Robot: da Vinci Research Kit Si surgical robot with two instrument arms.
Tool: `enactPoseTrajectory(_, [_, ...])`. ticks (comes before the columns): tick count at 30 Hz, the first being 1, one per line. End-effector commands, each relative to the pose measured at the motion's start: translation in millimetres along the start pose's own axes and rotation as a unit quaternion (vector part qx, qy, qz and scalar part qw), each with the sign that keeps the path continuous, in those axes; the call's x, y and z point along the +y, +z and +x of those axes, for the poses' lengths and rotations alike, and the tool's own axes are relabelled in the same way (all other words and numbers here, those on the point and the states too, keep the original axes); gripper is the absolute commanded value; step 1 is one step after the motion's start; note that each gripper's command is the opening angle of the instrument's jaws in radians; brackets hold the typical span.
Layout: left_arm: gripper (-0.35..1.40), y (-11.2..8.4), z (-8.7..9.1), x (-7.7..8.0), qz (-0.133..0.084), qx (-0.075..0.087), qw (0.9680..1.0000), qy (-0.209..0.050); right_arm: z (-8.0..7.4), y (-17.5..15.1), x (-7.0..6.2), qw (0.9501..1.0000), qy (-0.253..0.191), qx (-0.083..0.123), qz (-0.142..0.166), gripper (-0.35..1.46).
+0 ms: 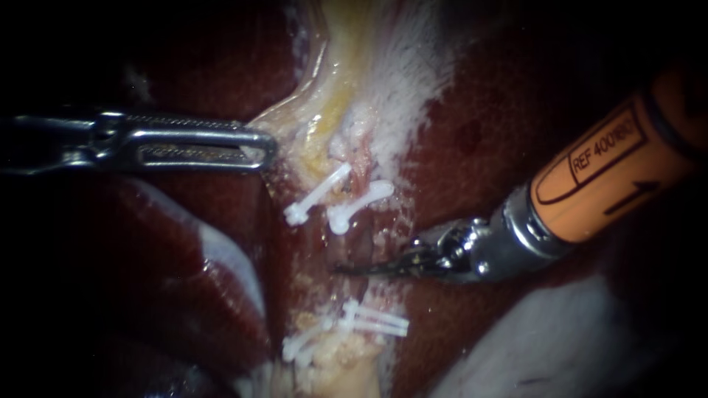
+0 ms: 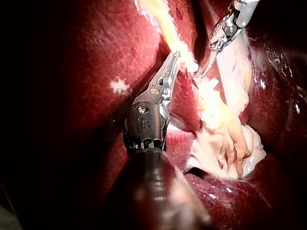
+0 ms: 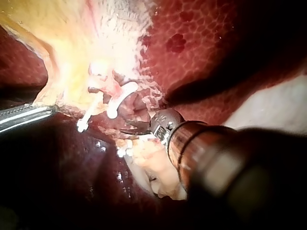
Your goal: Go back from the cut right tube
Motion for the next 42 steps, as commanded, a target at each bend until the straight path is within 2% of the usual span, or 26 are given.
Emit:
enactPoseTrajectory(1, [-0.25, 0.0, 0.0, 0.0, 0.0, 0.0, 1.0, 0.0, -0.1, -0.1, 0.1, 1.0, -0.005, 0.0, 0.0, 0.48])
enactPoseTrajectory(6, [-0.25, -0.1, 0.1, 0.1, 0.001, 0.0, 1.0, 0.0, -0.2, -1.0, 0.5, 0.9994, -0.035, -0.002, 0.003, 0.81])
enactPoseTrajectory(11, [-0.25, -0.1, 0.2, 0.1, 0.001, 0.0, 1.0, 0.001, -0.5, -1.9, 0.9, 0.9978, -0.066, 0.0, 0.002, 0.95])
enactPoseTrajectory(15, [-0.23, -0.2, 0.3, 0.2, 0.001, 0.0, 1.0, 0.001, -0.9, -3.0, 1.3, 0.9957, -0.093, 0.003, 0.001, 0.98])
enactPoseTrajectory(20, [-0.23, -0.3, 0.3, 0.3, 0.001, 0.0, 1.0, 0.001, -0.8, -4.9, 1.7, 0.9896, -0.139, 0.029, -0.021, 1.03])
enactPoseTrajectory(24, [-0.23, -0.3, 0.3, 0.3, 0.001, 0.0, 1.0, 0.001, -0.2, -6.6, 1.8, 0.9807, -0.19, 0.036, -0.027, 1.06])
enactPoseTrajectory(27, [-0.23, -0.3, 0.4, 0.3, 0.001, 0.0, 1.0, 0.001, 0.2, -7.6, 2.0, 0.9703, -0.236, 0.042, -0.035, 1.13])
enactPoseTrajectory(28, [-0.23, -0.3, 0.4, 0.3, 0.001, 0.0, 1.0, 0.001, 0.3, -7.9, 2.1, 0.9654, -0.255, 0.043, -0.036, 1.15])
enactPoseTrajectory(34, [-0.23, -0.4, 0.4, 0.4, 0.002, 0.0, 1.0, 0.001, 0.4, -8.5, 2.4, 0.9439, -0.324, 0.046, -0.044, 1.3])
enactPoseTrajectory(42, [-0.23, -0.5, 0.6, 0.8, 0.002, 0.0, 1.0, 0.001, 0.7, -8.8, 2.5, 0.9307, -0.356, 0.056, -0.062, 1.42])
